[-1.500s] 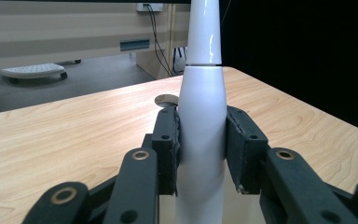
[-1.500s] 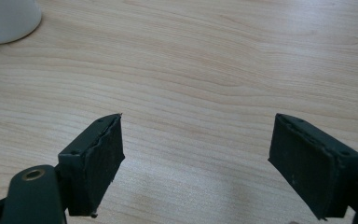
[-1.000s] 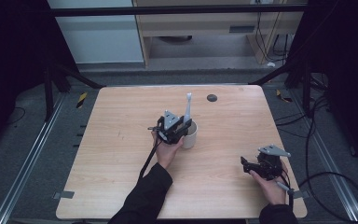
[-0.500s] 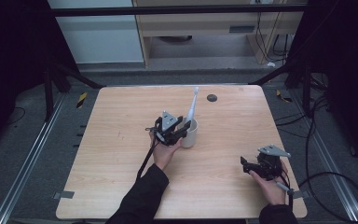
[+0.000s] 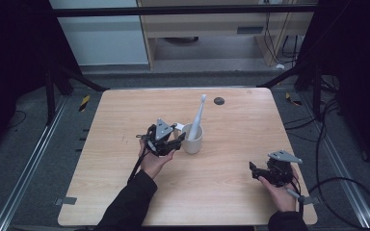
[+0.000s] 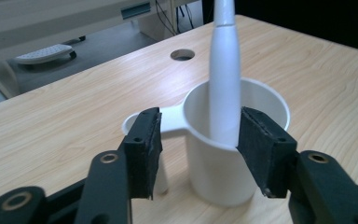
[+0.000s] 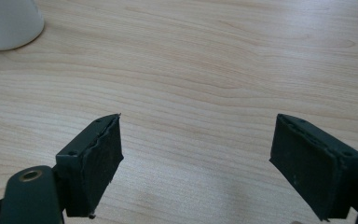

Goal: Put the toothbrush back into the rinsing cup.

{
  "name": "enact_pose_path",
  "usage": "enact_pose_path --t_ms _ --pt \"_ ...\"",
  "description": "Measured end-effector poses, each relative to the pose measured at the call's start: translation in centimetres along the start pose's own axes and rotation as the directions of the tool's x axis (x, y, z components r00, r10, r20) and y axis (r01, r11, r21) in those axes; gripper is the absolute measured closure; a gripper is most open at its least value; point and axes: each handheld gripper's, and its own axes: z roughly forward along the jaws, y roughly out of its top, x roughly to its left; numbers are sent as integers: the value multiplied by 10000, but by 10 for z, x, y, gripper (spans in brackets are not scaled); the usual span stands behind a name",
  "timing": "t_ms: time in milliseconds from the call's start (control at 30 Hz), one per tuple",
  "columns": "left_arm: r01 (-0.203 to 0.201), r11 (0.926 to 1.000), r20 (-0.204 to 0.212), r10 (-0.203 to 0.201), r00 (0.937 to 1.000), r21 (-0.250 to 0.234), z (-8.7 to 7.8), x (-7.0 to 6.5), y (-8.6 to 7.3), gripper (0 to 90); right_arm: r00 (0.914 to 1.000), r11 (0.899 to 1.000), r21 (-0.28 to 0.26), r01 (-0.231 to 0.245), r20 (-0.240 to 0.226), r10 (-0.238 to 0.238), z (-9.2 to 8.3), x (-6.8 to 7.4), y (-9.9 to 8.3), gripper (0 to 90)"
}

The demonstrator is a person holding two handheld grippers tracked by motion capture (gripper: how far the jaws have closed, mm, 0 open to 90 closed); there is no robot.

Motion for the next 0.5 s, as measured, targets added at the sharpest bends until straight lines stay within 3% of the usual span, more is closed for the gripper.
enact_pose_path --t_ms 300,500 --pt "305 9971 118 -314 9994 695 -37 25 -27 375 10000 10000 -21 -79 6 79 -2 -1 -2 152" --pt "809 9866 -177 -792 9967 1414 -60 45 -62 341 9999 9999 47 -117 -30 117 -3 -3 -4 131"
